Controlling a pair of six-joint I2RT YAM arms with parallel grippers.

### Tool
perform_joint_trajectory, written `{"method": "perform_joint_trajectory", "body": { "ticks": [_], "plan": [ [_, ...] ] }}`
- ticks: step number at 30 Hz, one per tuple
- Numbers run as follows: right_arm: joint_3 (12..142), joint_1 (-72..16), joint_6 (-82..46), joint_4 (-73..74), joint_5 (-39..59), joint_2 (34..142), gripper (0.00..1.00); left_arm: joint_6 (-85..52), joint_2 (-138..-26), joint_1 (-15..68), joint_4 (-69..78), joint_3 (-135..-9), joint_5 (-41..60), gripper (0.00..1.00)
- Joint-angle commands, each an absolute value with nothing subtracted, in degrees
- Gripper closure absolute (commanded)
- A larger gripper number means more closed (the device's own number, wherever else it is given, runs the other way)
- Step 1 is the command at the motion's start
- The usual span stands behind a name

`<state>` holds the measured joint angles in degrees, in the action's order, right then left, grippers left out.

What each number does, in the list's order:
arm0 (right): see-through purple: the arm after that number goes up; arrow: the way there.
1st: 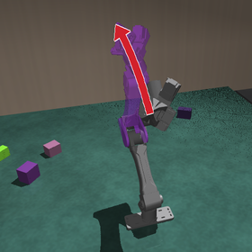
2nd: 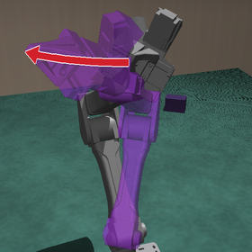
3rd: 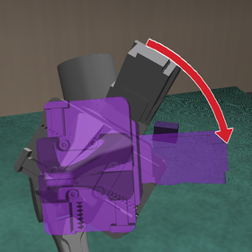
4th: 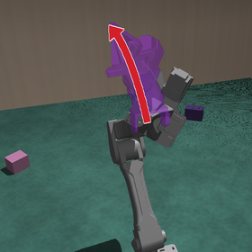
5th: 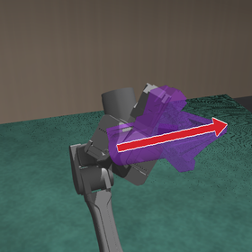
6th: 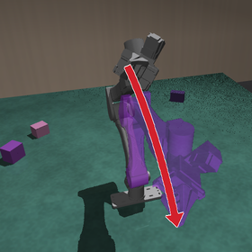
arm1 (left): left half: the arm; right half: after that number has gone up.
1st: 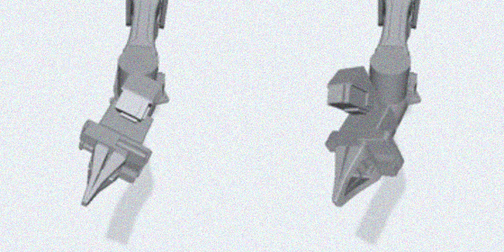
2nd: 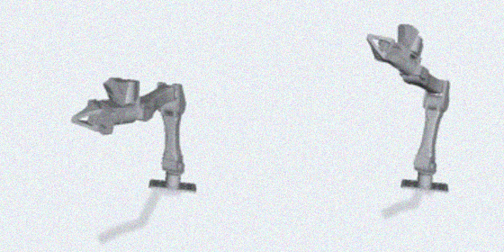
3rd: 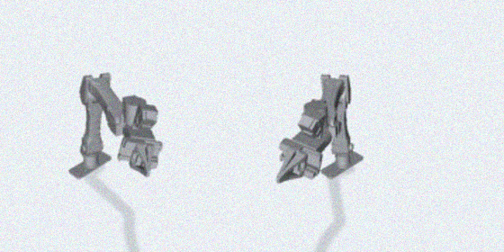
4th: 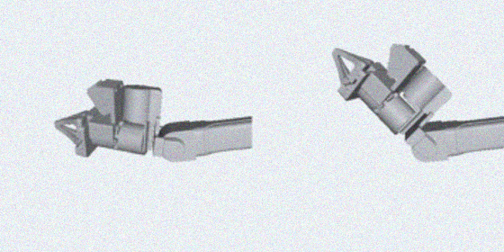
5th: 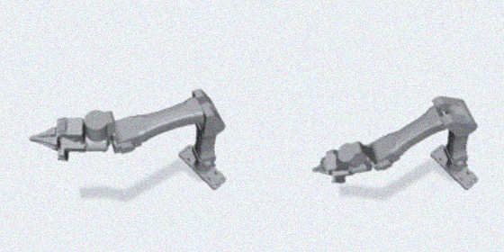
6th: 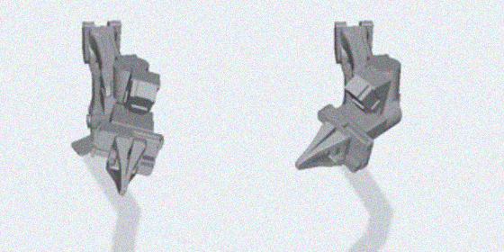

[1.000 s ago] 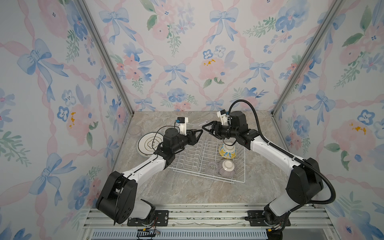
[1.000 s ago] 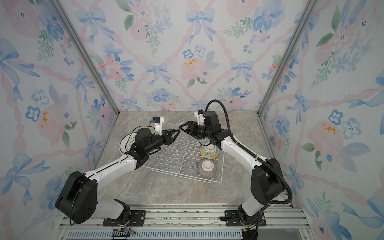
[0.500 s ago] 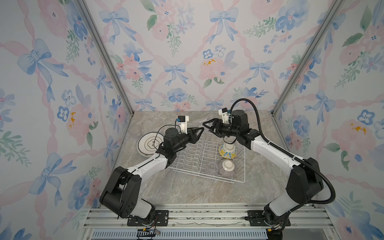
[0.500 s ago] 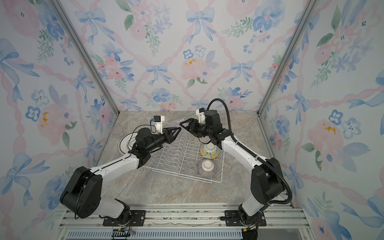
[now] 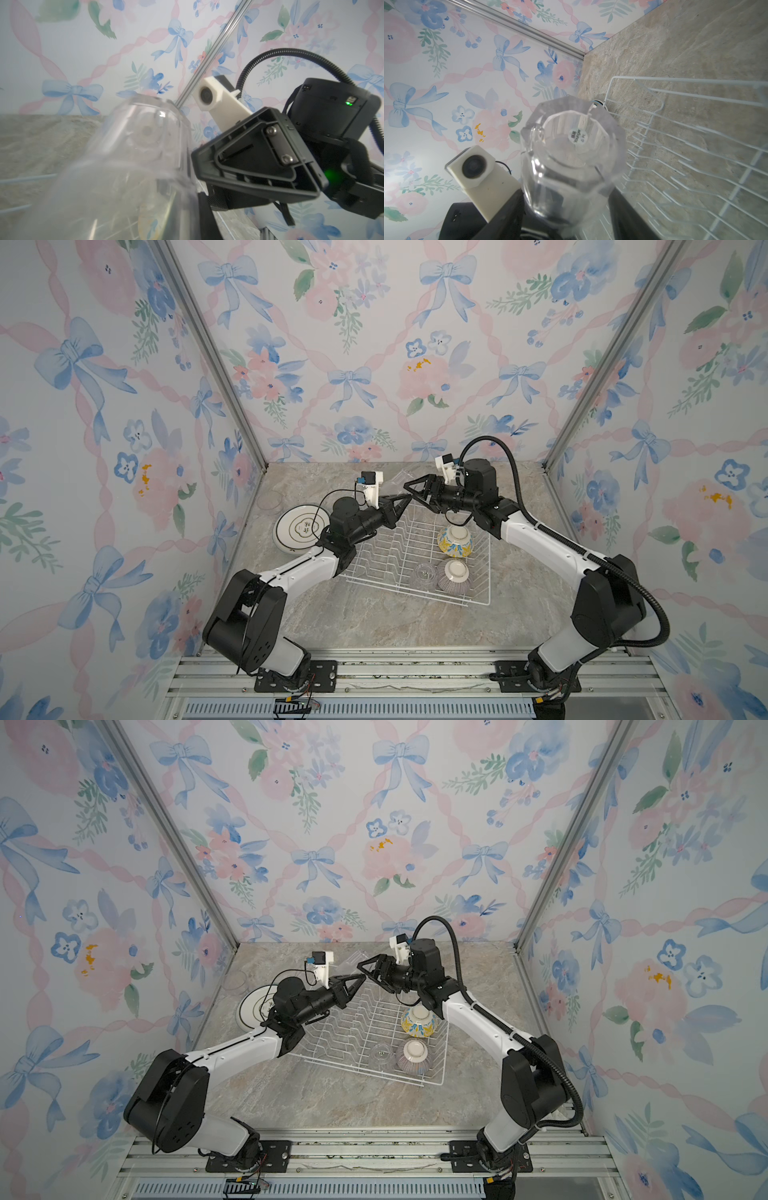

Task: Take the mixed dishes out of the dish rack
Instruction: 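Grasp the glass with the left gripper and open the right gripper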

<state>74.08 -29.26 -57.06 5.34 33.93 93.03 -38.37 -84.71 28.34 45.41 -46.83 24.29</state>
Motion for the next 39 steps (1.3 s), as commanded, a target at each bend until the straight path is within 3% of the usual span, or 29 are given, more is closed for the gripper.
{"method": "perform_joint_trajectory", "body": {
  "ticks": [1,21,39],
  "plan": [
    [73.5,-30.0,-57.3,8.7,36.4,93.6,0.5,-37.5,-85.1,28.8,46.3,-47.6,24.5,1.0],
    [71.9,-28.8,-56.8,8.5,35.2,92.2,0.46,-36.8,-83.1,28.8,46.3,-45.4,20.3,1.0],
    [70.4,-27.4,-46.0,-3.8,24.6,85.5,0.39,-35.1,-79.9,26.6,36.5,-45.8,15.6,1.0]
  ]
}}
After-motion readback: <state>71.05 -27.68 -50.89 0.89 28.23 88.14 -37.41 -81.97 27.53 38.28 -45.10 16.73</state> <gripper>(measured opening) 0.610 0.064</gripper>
